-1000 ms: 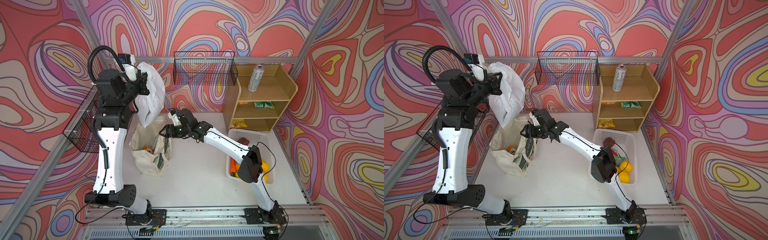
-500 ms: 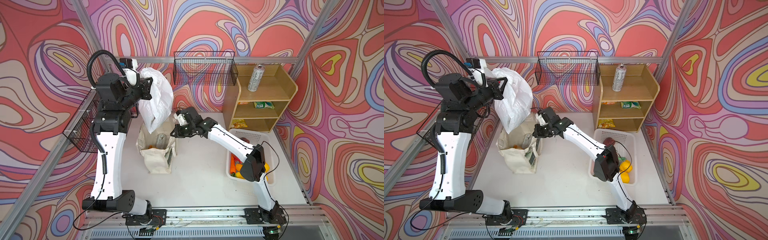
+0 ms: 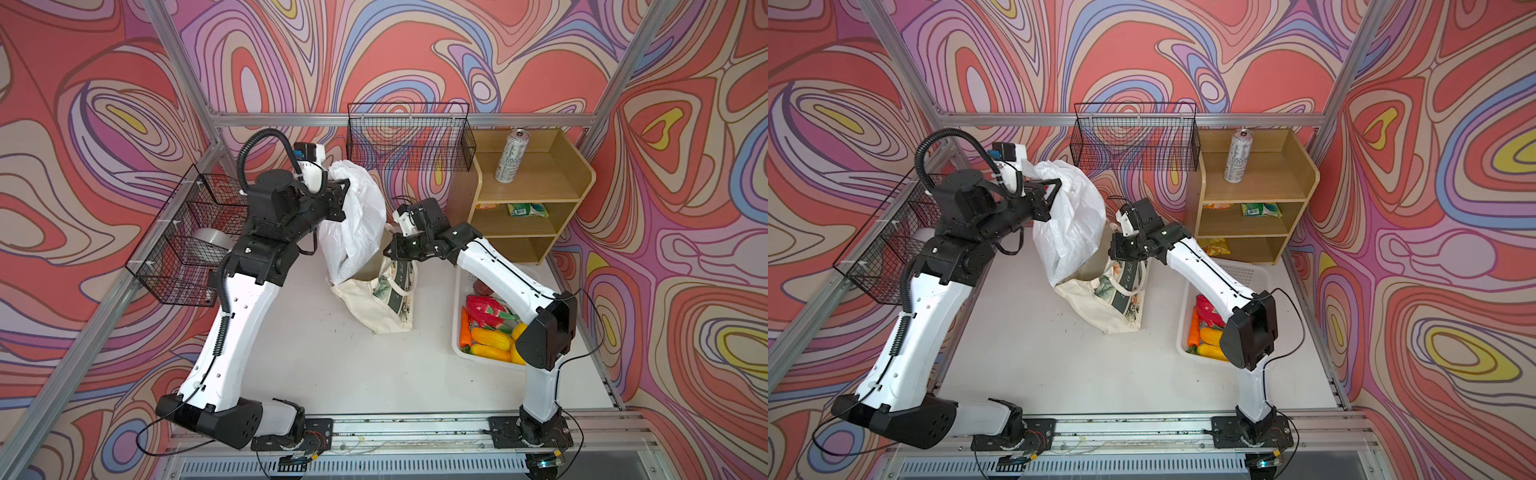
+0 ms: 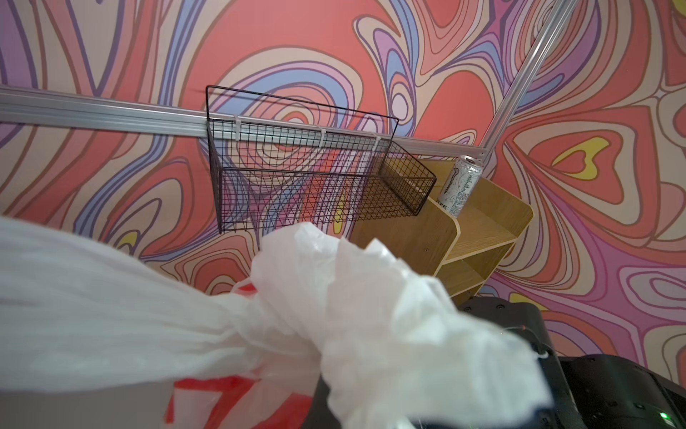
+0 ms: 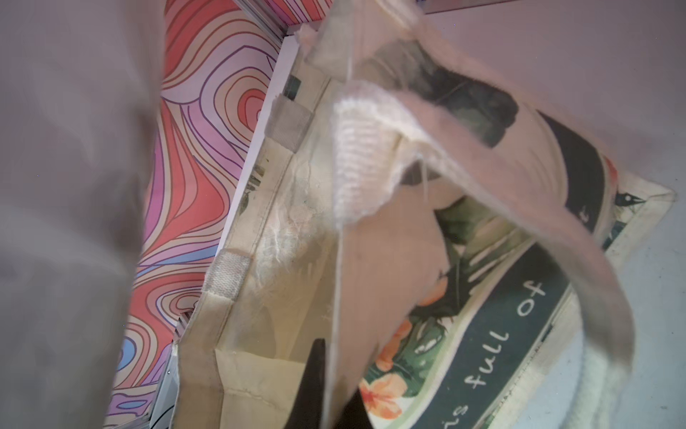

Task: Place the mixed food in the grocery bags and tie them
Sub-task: 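Grasp the tote handle with the right gripper while the left holds the bag up, then lower the white bag into the tote with the left gripper while the right steadies it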

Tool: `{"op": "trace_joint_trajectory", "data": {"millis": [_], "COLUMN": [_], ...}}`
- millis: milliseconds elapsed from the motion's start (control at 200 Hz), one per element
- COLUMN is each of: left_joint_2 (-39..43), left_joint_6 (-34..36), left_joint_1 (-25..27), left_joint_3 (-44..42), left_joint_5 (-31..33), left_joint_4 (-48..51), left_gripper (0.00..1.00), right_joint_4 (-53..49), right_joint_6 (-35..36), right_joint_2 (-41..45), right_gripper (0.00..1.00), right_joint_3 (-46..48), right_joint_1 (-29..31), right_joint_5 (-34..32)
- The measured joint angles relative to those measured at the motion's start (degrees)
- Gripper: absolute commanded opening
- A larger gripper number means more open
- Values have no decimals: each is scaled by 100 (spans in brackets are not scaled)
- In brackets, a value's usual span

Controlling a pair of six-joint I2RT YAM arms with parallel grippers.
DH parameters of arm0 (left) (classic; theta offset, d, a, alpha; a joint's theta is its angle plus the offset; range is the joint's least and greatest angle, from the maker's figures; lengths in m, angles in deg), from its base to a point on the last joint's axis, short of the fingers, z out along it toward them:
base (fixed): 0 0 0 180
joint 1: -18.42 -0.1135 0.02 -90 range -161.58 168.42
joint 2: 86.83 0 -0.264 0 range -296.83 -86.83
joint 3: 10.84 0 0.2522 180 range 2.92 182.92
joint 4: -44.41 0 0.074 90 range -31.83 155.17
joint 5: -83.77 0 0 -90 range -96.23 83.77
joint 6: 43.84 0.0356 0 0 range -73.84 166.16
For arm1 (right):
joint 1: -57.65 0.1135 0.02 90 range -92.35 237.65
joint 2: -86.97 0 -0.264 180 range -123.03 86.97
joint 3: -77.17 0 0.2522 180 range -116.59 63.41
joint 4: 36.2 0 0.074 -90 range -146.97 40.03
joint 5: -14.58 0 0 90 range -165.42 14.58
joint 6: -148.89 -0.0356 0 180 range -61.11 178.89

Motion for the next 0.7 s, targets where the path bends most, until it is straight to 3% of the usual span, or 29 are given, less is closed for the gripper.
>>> {"op": "trace_joint_trajectory", "data": {"millis": [255, 701], "left_joint_2": [-17, -533], "left_joint_6": [87, 203], "left_joint_1": [566, 1102], "left_joint_3": [-564, -723], "left_joint_5": [824, 1309], "left_joint_4": [-538, -1532], "left_gripper": [0, 0], "right_joint_4": [352, 739], "right_joint_6": [-2, -59], "right_joint_2": [535, 1381], "right_gripper": [0, 0], "right_joint_3": [793, 2061], "right_joint_1": [-103, -507], "right_joint_5": [-131, -122]}}
